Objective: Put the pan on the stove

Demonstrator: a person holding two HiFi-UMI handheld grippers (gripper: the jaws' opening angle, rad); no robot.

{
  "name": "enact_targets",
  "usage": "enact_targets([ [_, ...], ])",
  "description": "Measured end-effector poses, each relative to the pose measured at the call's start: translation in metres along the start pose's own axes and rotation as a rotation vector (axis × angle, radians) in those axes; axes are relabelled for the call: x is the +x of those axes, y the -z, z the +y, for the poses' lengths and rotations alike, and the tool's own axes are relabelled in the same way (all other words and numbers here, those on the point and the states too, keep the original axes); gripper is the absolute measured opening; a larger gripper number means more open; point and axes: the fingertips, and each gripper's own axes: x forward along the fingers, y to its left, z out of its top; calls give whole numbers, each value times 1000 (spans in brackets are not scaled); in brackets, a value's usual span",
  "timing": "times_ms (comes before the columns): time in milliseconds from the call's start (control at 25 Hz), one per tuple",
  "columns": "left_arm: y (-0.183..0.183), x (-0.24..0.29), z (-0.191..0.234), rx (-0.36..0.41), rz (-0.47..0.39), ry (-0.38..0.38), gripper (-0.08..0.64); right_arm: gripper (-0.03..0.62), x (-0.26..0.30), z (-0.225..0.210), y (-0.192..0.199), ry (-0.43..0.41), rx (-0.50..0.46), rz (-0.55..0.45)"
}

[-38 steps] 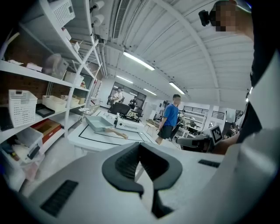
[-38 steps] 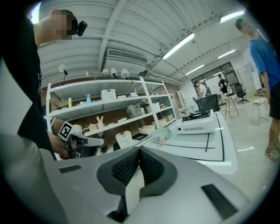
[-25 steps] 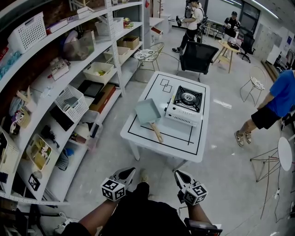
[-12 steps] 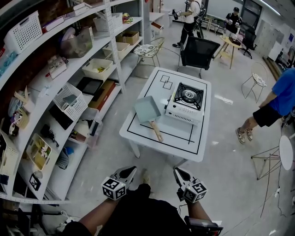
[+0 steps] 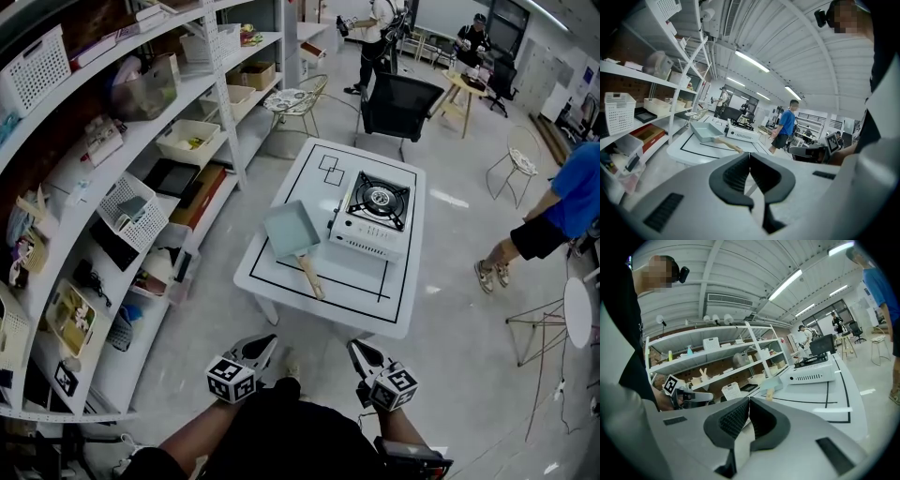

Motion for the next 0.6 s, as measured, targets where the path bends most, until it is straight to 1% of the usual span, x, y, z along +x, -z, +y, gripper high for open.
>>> enact_targets([
  [240, -10, 21, 13, -7, 12, 4, 9, 26, 15, -16, -7, 2, 0, 28],
  [600, -25, 58, 34, 17, 44, 23, 9, 27, 44, -41, -25, 14, -1, 48],
])
